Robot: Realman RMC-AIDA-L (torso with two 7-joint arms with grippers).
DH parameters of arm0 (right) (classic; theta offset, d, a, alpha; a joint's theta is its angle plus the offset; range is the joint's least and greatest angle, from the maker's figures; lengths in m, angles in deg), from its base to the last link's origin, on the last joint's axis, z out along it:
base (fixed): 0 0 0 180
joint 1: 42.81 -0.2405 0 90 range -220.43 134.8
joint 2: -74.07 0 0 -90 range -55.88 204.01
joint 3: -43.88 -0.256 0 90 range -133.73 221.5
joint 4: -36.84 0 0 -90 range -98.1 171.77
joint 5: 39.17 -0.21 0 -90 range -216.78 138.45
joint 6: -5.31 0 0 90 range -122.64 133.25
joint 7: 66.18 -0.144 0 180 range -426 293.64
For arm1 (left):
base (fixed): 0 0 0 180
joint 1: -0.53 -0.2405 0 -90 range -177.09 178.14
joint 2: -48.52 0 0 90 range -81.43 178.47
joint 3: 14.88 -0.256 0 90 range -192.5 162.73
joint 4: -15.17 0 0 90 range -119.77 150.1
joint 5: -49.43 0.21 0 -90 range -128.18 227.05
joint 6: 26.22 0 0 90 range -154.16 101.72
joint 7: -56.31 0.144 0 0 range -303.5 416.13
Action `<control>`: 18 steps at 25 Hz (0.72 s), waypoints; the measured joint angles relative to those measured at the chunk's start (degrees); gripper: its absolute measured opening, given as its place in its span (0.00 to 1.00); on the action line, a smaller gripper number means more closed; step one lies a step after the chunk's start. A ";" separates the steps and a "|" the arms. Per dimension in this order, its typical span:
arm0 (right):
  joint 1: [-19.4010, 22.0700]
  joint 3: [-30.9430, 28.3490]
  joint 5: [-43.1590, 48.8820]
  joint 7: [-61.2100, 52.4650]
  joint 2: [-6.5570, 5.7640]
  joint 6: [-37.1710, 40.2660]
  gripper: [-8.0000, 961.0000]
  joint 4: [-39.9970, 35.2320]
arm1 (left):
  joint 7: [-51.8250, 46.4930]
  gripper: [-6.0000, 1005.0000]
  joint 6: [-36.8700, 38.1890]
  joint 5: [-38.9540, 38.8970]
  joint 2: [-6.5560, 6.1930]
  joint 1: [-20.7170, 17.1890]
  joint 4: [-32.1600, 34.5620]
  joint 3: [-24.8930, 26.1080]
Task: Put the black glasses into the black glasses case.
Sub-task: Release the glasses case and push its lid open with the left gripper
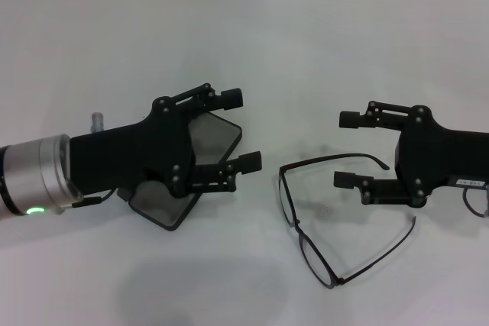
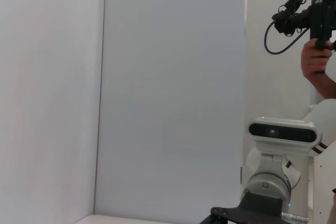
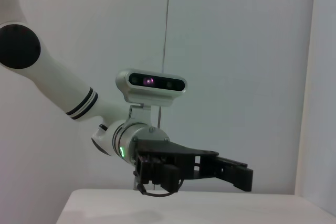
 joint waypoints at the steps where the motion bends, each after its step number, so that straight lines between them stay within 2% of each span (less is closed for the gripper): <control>1: 0.00 0.00 0.00 0.00 0.00 0.00 0.80 0.01 | -0.06 0.89 -0.04 -0.02 0.13 0.00 0.06 0.00; 9: 0.02 0.00 0.02 0.03 0.08 0.00 0.80 -0.11 | 0.08 0.89 -0.40 -0.12 0.53 0.15 -0.02 1.68; 13: -0.08 0.01 0.03 0.05 0.13 0.01 0.80 -0.11 | -5.62 0.89 -4.24 0.00 0.60 1.27 0.16 5.66; 14: -0.16 0.00 0.02 0.05 0.15 0.02 0.80 -0.14 | -8.56 0.89 -5.76 0.16 0.32 1.86 0.32 6.39; 17: -0.22 0.00 0.02 0.07 0.21 0.02 0.80 -0.20 | -21.61 0.89 -12.36 2.33 -1.92 4.71 1.50 7.00; 18: -0.13 0.00 0.02 0.07 0.24 0.01 0.80 -0.20 | -23.94 0.89 -13.47 3.27 -2.26 5.02 2.36 6.97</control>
